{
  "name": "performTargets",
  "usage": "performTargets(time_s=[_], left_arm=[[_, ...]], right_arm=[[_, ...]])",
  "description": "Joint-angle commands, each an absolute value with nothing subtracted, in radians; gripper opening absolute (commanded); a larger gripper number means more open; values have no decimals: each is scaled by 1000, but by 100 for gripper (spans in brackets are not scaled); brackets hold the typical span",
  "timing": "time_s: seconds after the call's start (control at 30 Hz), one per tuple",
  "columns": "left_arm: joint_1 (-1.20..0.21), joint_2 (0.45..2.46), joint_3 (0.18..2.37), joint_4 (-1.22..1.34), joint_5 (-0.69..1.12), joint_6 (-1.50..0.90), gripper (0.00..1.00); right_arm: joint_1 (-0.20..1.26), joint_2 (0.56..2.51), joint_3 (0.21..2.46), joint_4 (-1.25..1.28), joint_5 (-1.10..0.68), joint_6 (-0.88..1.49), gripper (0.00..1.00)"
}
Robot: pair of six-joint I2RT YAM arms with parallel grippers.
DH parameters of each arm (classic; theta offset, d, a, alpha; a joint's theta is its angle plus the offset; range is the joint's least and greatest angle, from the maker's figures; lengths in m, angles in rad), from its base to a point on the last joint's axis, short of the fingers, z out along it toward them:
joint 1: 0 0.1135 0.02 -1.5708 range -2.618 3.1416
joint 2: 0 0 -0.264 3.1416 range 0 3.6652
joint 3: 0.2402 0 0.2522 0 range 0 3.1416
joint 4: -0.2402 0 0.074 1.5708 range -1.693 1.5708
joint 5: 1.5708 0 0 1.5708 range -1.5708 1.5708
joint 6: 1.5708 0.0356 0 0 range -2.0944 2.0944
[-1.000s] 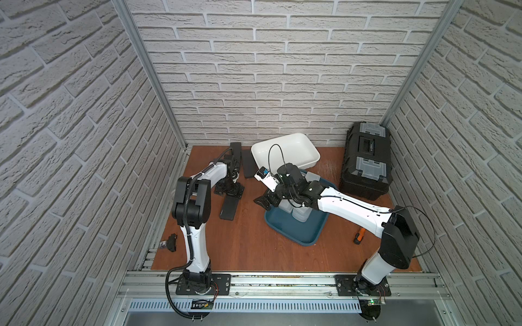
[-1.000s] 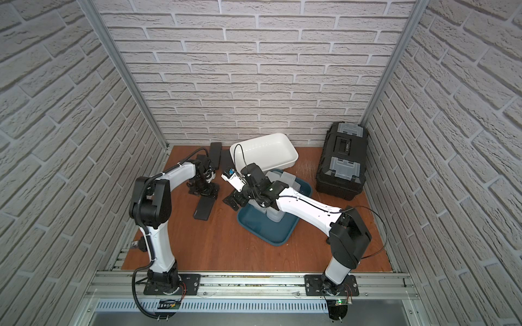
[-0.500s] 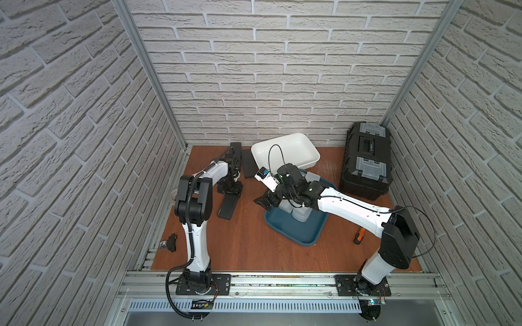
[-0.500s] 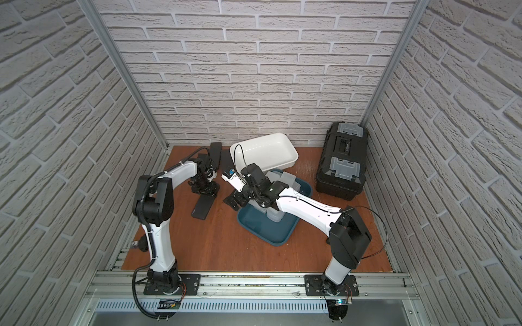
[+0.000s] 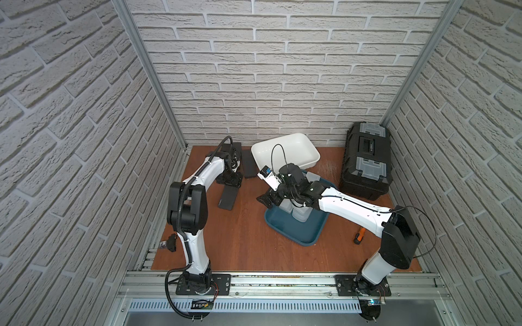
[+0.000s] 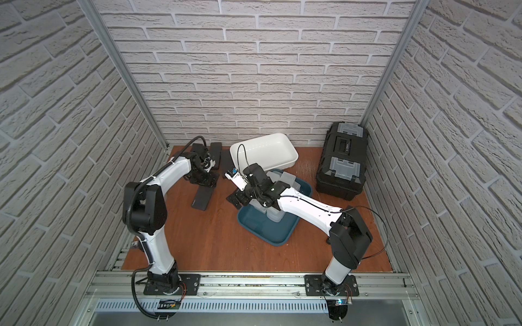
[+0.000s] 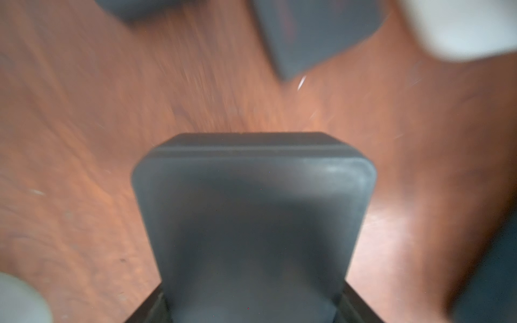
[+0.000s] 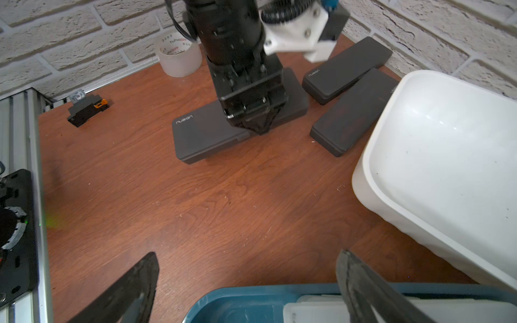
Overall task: Place the pencil cases by color into the storage box
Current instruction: Pick up the pencil case from the center of the board.
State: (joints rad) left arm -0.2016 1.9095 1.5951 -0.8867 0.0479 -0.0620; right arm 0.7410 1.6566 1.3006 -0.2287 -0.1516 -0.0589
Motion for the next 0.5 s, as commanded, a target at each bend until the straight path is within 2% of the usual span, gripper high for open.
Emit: performTargets(time_s=[0.0,0.2,0.47], left_arm=[[-216,1870,1652,-896,79,-60,67],[-225,1862,1703,-906,78,-64,68],[-206,1822,1738,-952,39,-83,68]], right_arm=[[708,1613,1285,-160,-115,3,99],[687,1677,1332,-152,-94,39,99],[680,1956,1652,-299,49,126,99]])
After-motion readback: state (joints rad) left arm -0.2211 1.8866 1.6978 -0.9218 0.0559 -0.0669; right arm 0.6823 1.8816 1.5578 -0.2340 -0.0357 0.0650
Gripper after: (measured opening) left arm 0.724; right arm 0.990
